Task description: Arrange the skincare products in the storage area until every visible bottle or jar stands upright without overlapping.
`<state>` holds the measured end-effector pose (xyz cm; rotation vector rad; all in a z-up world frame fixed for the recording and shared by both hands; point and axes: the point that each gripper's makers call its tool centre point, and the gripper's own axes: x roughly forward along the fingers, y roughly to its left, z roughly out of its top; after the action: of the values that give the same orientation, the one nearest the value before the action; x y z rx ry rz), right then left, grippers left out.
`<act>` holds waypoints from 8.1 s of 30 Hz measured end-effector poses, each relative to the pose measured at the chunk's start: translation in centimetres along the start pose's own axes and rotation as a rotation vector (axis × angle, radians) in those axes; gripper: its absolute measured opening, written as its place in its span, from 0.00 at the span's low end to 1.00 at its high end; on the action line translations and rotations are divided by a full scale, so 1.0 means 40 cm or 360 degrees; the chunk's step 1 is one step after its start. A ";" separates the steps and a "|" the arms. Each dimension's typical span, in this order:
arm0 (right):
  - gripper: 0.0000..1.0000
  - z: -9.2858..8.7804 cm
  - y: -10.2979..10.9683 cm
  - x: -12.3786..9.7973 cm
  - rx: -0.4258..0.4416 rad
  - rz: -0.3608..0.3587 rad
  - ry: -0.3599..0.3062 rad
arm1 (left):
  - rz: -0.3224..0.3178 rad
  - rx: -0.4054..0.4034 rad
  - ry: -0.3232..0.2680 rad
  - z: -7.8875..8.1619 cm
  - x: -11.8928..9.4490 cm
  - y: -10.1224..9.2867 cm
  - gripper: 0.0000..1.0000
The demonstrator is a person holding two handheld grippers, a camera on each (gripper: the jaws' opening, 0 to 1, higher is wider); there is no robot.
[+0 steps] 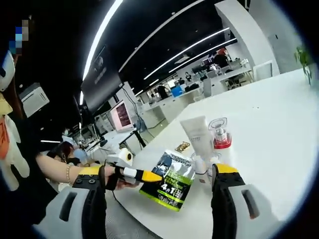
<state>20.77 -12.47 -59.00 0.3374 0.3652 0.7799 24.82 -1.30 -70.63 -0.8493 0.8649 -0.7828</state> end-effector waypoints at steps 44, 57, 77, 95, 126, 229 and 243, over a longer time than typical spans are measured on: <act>0.99 -0.052 -0.081 -0.038 0.0077 -0.0137 0.0027 | 0.0465 0.0451 0.0261 -0.032 0.031 0.088 0.22; 0.99 -0.052 -0.083 -0.039 0.0086 -0.0139 0.0024 | 0.0584 0.0510 0.0291 -0.020 0.032 0.090 0.31; 0.99 -0.056 -0.092 -0.040 0.0107 -0.0148 0.0024 | 0.0704 0.0512 0.0321 -0.018 0.030 0.097 0.39; 0.99 -0.060 -0.092 -0.039 0.0094 -0.0143 0.0029 | 0.0754 0.0531 0.0324 -0.009 0.012 0.113 0.40; 0.99 -0.072 -0.078 -0.029 0.0008 -0.0122 0.0056 | 0.0767 0.0639 0.0214 -0.016 -0.118 0.058 0.69; 0.97 -0.077 -0.018 -0.033 -0.0034 -0.0015 0.0046 | 0.0976 0.0823 -0.0348 0.113 -0.247 0.011 0.88; 0.97 -0.089 -0.032 -0.025 -0.0044 -0.0055 0.0089 | 0.1047 0.0807 -0.0224 0.195 -0.153 0.096 0.77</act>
<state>19.35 -13.49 -62.49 0.2830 0.4116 0.7611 29.88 7.89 -69.05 -0.1399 0.7107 -0.3247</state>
